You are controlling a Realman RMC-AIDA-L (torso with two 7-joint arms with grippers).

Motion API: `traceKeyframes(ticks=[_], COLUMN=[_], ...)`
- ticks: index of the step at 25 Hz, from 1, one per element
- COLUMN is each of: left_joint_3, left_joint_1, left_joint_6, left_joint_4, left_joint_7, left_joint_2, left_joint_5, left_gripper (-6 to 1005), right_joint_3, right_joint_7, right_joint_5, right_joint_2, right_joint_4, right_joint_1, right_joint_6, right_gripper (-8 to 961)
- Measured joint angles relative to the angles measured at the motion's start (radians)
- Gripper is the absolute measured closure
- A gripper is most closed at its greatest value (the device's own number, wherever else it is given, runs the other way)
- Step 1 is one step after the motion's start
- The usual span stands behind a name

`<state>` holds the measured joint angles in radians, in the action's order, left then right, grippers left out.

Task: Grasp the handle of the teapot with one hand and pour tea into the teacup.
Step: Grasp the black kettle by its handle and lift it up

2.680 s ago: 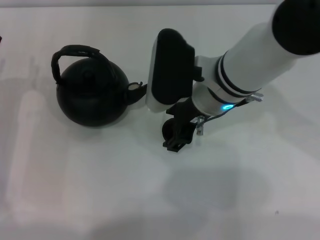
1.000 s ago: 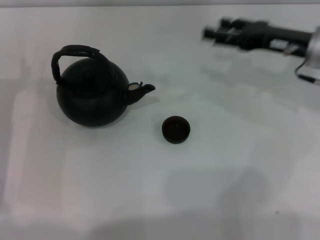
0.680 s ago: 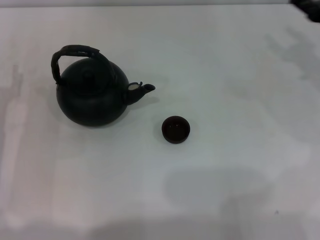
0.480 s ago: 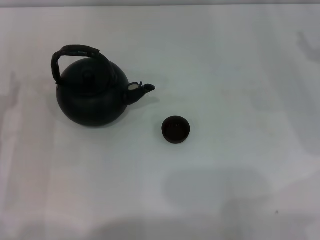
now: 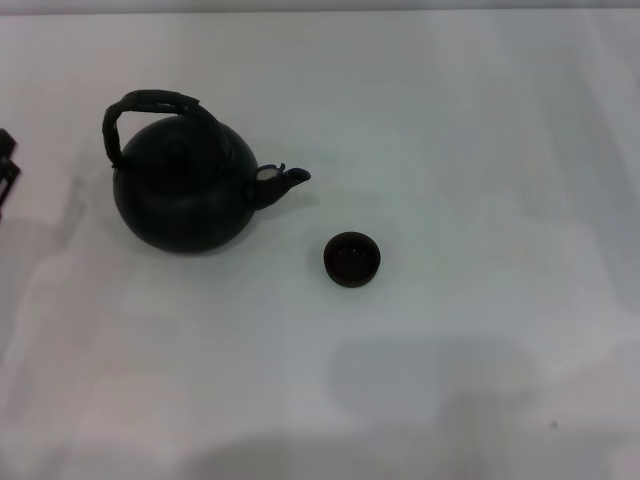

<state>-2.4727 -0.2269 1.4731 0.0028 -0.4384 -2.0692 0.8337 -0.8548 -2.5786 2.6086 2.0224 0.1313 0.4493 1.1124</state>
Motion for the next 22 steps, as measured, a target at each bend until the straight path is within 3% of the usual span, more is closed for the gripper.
traceKeyframes(ticks=[11, 22], left_joint_3=[0.000, 0.000], left_joint_1=[-0.008, -0.102], left_joint_6=[0.022, -0.079], left_joint_4=[-0.044, -0.037], left_joint_7=[-0.002, 0.004], left_joint_2=[0.001, -0.007], left_joint_5=[-0.207, -0.242], left_gripper=[228, 229], right_joint_3=[0.065, 0.065], right_joint_7=[0.007, 0.008], right_joint_5=[0.003, 0.004], right_joint_2=[-0.001, 0.000], right_joint_4=[0.000, -0.002], right_joint_1=[0.042, 0.050], right_joint_6=[-0.091, -0.097], right_gripper=[117, 118])
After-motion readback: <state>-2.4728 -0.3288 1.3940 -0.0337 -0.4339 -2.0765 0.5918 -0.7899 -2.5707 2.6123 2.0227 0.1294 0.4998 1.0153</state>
